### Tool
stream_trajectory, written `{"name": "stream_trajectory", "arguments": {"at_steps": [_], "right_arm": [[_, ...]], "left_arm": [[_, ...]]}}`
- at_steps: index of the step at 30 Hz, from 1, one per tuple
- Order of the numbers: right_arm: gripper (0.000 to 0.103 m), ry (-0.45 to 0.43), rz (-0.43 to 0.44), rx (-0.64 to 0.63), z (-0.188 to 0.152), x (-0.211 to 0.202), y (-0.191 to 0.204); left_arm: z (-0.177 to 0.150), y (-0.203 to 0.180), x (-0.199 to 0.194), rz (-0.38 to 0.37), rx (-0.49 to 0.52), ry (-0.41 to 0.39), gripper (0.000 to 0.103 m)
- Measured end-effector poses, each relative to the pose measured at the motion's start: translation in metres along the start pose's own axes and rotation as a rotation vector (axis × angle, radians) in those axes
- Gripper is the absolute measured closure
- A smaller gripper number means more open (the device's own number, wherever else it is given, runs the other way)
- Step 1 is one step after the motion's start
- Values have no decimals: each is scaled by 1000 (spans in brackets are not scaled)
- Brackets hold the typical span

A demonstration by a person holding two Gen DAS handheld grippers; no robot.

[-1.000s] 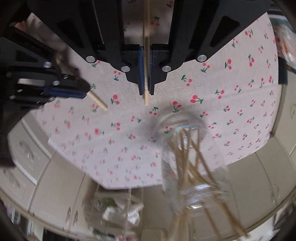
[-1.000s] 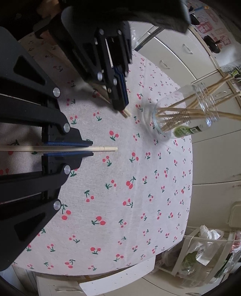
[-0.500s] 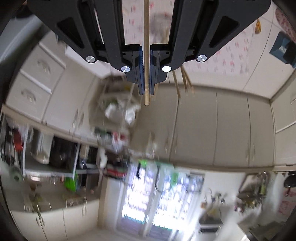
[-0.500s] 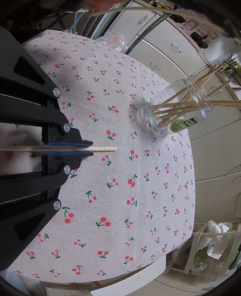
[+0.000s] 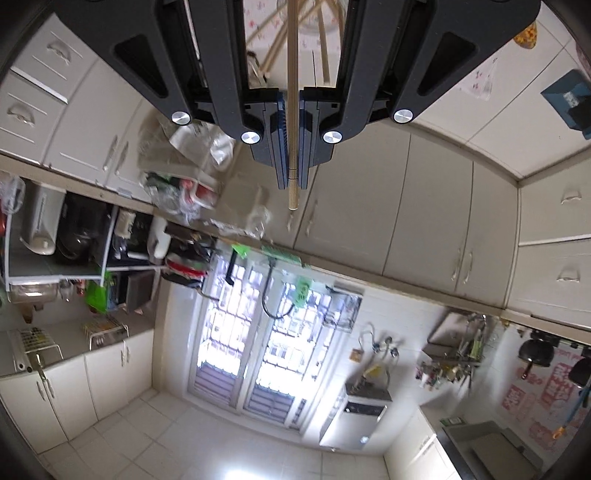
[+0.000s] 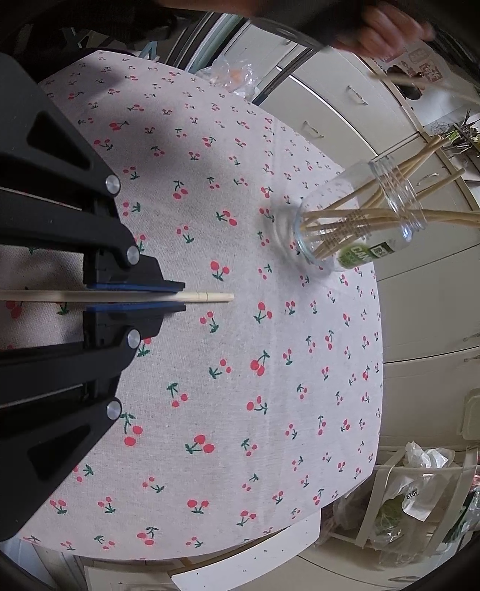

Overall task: Organize utensils
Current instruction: 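Lift both held sticks up over the glass jar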

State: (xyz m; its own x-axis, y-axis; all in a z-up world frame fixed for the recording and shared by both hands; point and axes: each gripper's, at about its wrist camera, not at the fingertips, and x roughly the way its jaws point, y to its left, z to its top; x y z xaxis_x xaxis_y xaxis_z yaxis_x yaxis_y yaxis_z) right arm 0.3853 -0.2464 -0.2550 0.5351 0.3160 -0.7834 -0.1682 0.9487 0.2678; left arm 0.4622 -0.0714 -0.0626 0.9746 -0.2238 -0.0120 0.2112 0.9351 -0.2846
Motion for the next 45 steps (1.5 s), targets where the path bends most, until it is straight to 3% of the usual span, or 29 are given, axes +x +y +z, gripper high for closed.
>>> {"name": "stream_trajectory", "arguments": {"at_steps": [10, 28, 37, 45], "right_arm": [[97, 2, 8, 11, 1, 0, -1], [97, 1, 14, 17, 2, 1, -1], [97, -9, 16, 9, 2, 0, 0], [97, -14, 63, 74, 1, 0, -12]], "left_arm": [[-6, -9, 38, 63, 18, -99, 98], [-54, -12, 43, 105, 130, -102, 98], [-70, -8, 29, 76, 180, -27, 98], [-84, -8, 14, 45, 261, 107, 96]]}}
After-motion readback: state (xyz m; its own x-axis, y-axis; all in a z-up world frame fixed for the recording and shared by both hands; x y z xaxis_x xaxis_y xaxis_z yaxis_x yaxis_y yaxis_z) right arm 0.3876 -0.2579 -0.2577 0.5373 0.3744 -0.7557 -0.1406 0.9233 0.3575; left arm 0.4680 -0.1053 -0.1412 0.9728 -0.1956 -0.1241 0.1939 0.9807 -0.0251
